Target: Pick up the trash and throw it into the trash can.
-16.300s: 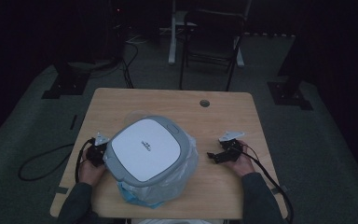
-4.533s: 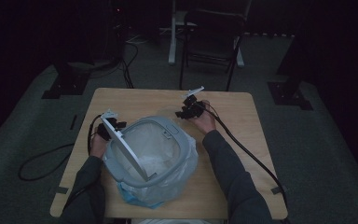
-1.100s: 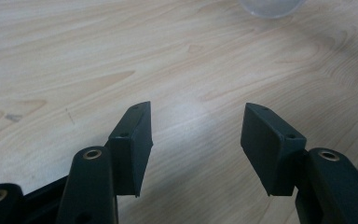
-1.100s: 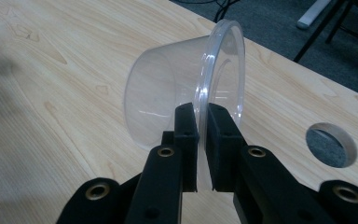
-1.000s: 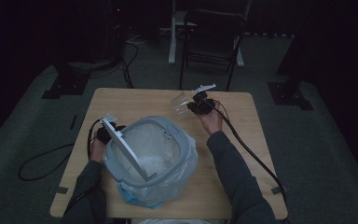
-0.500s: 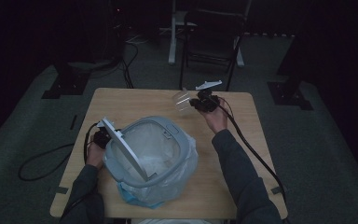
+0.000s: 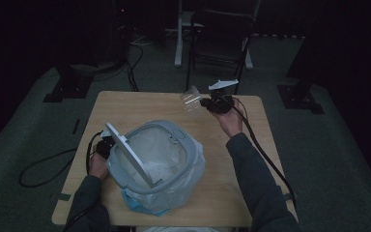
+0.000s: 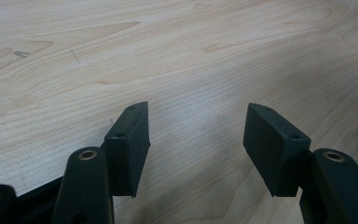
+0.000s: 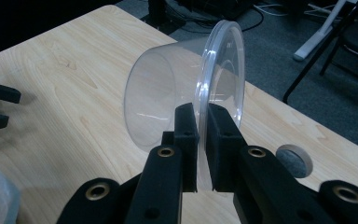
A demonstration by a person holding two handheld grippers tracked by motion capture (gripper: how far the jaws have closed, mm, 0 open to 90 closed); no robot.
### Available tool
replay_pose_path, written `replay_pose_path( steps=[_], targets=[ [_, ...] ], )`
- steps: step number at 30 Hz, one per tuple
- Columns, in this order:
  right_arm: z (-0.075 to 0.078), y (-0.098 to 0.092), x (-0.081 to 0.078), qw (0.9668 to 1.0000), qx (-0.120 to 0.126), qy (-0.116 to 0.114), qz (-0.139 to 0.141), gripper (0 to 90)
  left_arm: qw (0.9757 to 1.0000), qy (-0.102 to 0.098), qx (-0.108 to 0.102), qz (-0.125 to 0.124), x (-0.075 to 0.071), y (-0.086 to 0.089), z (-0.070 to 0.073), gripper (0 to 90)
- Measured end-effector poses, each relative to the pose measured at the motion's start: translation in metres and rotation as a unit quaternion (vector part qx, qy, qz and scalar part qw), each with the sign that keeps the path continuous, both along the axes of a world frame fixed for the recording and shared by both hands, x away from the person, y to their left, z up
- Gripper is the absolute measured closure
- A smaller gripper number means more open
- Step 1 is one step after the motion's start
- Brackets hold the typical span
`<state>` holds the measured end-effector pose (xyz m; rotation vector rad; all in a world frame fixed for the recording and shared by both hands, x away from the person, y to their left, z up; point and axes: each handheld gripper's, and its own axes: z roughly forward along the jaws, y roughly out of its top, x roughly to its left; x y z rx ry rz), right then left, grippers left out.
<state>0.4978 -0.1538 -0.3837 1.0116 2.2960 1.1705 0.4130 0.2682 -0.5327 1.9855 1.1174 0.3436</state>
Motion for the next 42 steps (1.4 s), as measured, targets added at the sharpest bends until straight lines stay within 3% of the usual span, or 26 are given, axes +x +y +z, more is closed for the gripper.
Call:
replay_pose_path(
  steps=[15, 42],
  targets=[
    [0.017, -0.008, -0.013, 0.9998, 0.001, -0.016, 0.009, 83.3, 0.9998, 0.003, 0.021, 0.004, -0.006, -0.002, -0.01, 40.7],
    [0.046, -0.018, -0.05, 0.998, 0.009, -0.051, 0.036, 83.2, 0.999, -0.004, 0.043, 0.007, -0.014, -0.005, -0.01, 37.2]
  ],
)
